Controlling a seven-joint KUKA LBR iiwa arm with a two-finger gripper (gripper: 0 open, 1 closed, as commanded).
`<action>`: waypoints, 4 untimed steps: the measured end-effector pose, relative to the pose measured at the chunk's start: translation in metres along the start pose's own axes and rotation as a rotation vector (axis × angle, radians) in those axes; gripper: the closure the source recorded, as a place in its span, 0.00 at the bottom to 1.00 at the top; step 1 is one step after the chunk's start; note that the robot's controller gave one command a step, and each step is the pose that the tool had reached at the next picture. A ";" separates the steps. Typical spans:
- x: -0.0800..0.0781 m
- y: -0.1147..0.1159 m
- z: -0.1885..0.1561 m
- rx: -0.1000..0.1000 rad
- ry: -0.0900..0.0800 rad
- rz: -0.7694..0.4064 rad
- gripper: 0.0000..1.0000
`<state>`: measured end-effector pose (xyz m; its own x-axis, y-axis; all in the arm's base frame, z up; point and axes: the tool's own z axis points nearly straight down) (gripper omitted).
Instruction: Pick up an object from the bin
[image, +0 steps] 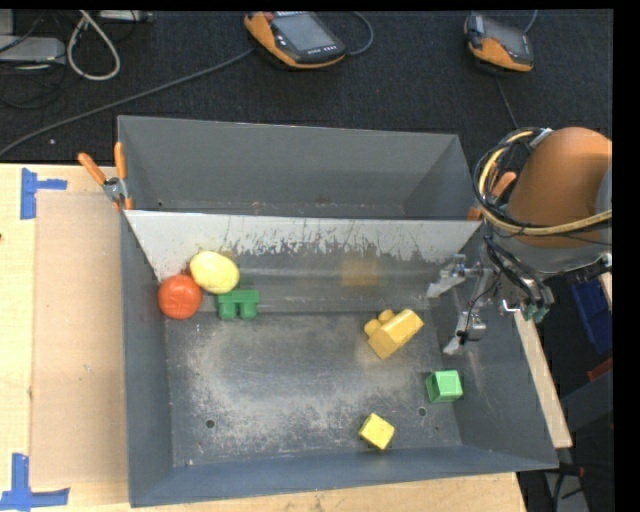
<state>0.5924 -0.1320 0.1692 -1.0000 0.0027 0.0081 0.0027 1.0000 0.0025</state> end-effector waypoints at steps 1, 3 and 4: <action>-0.002 0.000 -0.004 0.002 -0.007 -0.003 0.00; -0.015 0.026 0.072 0.003 -0.011 -0.541 0.00; -0.025 0.036 0.095 0.006 -0.017 -1.073 1.00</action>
Offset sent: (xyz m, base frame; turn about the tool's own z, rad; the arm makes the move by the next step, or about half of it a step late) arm 0.0206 0.0560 -0.0609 -0.5558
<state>0.6171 -0.0959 0.0745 -0.4796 -0.8774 -0.0095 -0.8774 0.4797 -0.0048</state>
